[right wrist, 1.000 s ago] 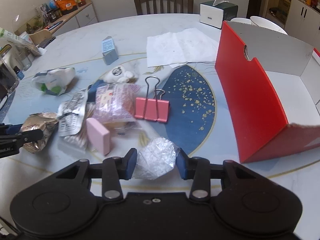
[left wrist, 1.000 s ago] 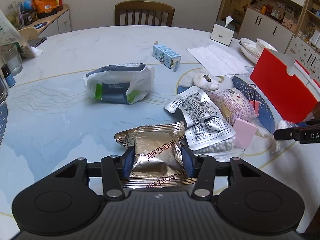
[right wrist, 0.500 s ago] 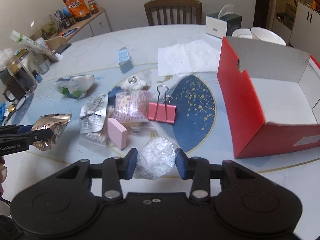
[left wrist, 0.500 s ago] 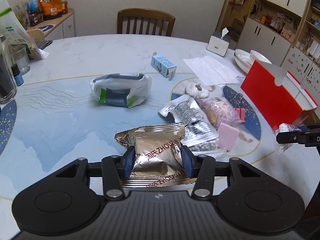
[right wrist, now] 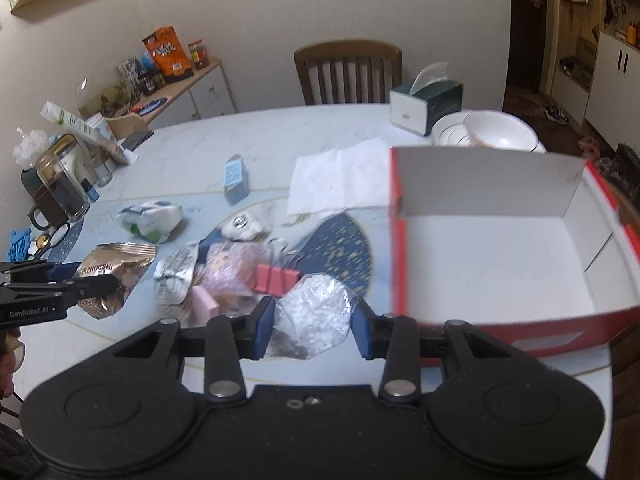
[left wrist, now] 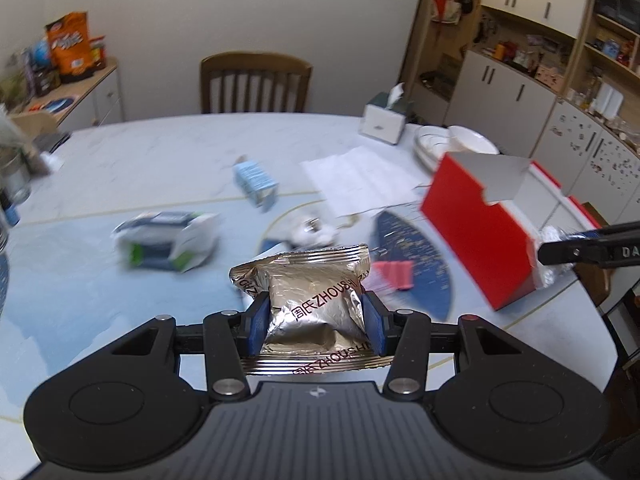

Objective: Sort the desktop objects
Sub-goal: 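Carry both bags over the red-and-white box, left and right tools together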

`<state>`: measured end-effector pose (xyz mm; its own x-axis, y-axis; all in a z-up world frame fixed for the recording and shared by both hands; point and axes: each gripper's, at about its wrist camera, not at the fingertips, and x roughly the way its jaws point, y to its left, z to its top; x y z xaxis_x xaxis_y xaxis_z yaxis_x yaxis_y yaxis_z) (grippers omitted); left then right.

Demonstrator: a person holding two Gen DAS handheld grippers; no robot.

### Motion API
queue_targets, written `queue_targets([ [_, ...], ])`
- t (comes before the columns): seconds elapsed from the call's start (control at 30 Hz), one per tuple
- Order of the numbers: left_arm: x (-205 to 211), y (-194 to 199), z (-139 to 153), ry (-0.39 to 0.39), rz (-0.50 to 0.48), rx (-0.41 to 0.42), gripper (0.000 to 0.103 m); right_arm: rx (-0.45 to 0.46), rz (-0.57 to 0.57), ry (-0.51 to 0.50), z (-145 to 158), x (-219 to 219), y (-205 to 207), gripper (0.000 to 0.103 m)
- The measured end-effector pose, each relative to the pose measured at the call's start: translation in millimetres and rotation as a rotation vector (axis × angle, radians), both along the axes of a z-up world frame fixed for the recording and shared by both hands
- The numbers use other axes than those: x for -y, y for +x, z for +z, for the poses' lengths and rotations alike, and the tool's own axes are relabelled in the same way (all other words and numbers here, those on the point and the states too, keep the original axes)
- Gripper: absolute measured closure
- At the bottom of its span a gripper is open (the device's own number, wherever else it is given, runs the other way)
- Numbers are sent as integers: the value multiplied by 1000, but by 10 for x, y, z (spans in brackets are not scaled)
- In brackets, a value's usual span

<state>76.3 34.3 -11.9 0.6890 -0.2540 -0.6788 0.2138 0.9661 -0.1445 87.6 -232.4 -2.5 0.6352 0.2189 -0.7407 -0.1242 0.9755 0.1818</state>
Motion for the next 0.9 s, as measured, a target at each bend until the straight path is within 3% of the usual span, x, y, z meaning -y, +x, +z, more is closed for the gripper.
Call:
queue_targets([
  [0.57,1423,307,357,14,-185,70,57,52,-57,-24,6,1120,82,64],
  [0.63,1605,358,373,19,-213,78,61,54,-65,-33,-14,1227,101,64],
  [0.67,1691,383,376,20,-227,84,70,55,-67,-35,-22,1285,107,64],
  [0.8,1990,527,327,36,-273,83,73,40,-86,-30,-100,1469,174,64],
  [0.9,1980,608,233,40,-266,48,73,37,-77,-18,-123,1543,187,64],
])
